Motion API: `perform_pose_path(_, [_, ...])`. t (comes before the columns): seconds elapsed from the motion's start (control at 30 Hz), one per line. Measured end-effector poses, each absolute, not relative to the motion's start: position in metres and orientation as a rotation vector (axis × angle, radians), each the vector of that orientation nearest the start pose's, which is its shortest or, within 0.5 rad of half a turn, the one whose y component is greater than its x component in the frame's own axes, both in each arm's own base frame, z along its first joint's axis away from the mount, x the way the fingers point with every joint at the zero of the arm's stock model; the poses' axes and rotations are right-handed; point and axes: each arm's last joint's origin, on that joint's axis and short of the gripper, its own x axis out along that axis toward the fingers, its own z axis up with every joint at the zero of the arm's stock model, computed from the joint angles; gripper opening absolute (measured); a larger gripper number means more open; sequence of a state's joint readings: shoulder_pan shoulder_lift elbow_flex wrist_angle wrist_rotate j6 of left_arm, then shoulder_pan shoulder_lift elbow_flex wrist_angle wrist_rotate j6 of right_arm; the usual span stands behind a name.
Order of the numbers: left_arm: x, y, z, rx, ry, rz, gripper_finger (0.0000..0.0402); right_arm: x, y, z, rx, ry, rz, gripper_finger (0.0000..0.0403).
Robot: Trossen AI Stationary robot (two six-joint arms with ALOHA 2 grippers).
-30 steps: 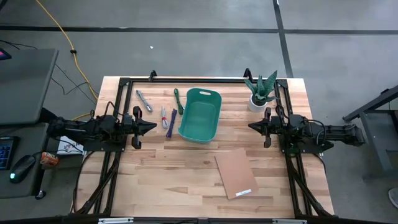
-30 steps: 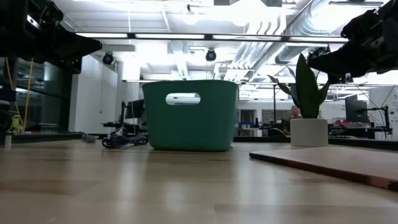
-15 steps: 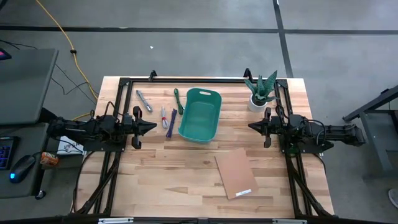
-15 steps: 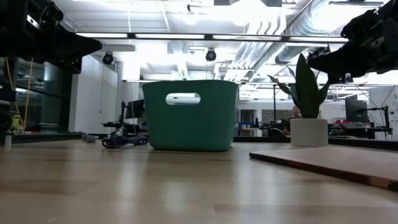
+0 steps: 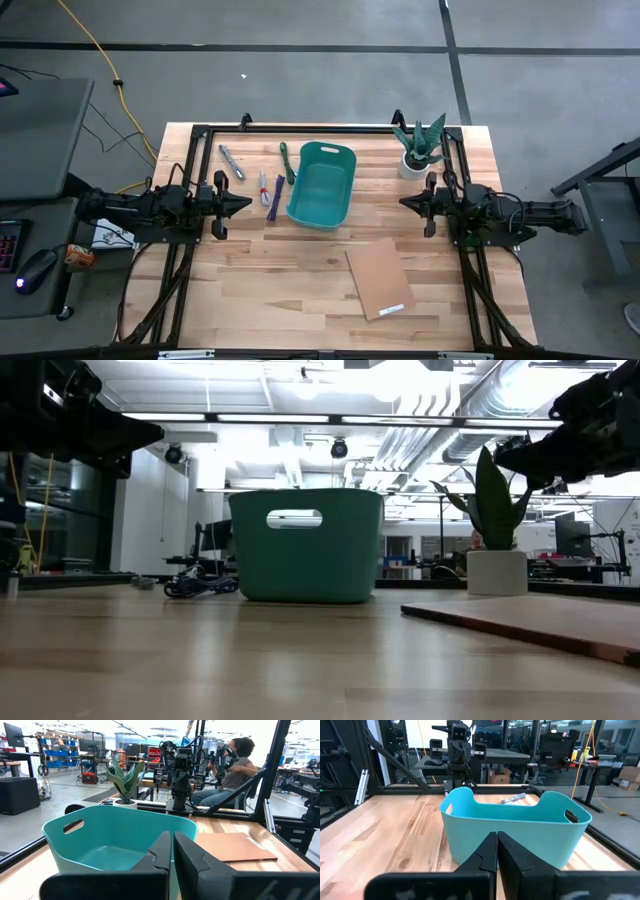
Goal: Pick and place USB-C Cables
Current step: Put the black and white charger cable into the green bin
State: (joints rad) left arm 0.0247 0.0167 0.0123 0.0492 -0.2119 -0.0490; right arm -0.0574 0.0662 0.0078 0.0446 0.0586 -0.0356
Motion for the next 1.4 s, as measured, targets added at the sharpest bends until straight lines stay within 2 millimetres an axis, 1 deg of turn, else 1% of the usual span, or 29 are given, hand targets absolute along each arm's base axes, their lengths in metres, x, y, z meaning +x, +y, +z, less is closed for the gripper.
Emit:
perform_pose_path(0.1, [0.097,0.008,0.171,-0.053,-0.050,0.235,0.0000,0.101,-0.007,0.171,0.077,-0.049,-0.114,0.0000])
perform_pose_path(0.17, [0.097,0.009,0.171,-0.053,-0.050,0.235,0.0001,0.100,-0.007,0.178,0.109,-0.128,-0.109,0.0000])
perform_pose_path(0.23, [0.097,0.008,0.171,-0.053,-0.050,0.235,0.0001,0.099,-0.008,0.188,0.084,-0.227,-0.120,0.0000])
perform_pose_path(0.3, [0.097,0.008,0.171,-0.053,-0.050,0.235,0.0000,0.095,-0.009,0.198,0.055,-0.341,-0.181,0.0000])
perform_pose_path(0.37, [0.097,0.009,0.171,-0.053,-0.051,0.235,0.0001,0.091,-0.011,0.207,0.064,-0.442,-0.228,0.0000])
perform_pose_path(0.43, [0.097,0.008,0.171,-0.053,-0.050,0.235,0.0001,0.089,-0.011,0.213,0.077,-0.503,-0.242,0.0000])
perform_pose_path(0.5, [0.097,0.008,0.171,-0.053,-0.050,0.235,0.0000,0.086,-0.011,0.216,0.049,-0.544,-0.250,0.0000])
perform_pose_path(0.57, [0.097,0.008,0.171,-0.053,-0.050,0.235,0.0001,0.086,-0.011,0.217,0.004,-0.544,-0.265,0.0000])
perform_pose_path(0.63, [0.097,0.009,0.171,-0.053,-0.051,0.235,0.0001,0.086,-0.012,0.217,-0.003,-0.539,-0.298,0.0000])
perform_pose_path(0.8, [0.097,0.008,0.171,-0.053,-0.050,0.235,0.0001,0.087,-0.016,0.217,0.132,-0.537,-0.416,0.0000])
perform_pose_path(0.93, [0.097,0.008,0.171,-0.053,-0.050,0.235,0.0000,0.091,-0.020,0.210,0.195,-0.467,-0.559,0.0000])
perform_pose_path(1.0, [0.097,0.009,0.171,-0.053,-0.050,0.235,0.0000,0.093,-0.021,0.206,0.232,-0.434,-0.594,0.0000])
perform_pose_path(1.1, [0.097,0.008,0.171,-0.053,-0.050,0.235,0.0001,0.098,-0.021,0.200,0.239,-0.375,-0.601,0.0000])
perform_pose_path(1.2, [0.097,0.008,0.171,-0.053,-0.050,0.235,0.0000,0.100,-0.022,0.198,0.266,-0.359,-0.597,0.0000])
perform_pose_path(1.3, [0.097,0.008,0.171,-0.053,-0.050,0.235,0.0001,0.102,-0.020,0.198,0.325,-0.366,-0.535,0.0000])
perform_pose_path(1.4, [0.097,0.009,0.171,-0.053,-0.050,0.236,0.0000,0.103,-0.019,0.197,0.341,-0.358,-0.488,0.0000])
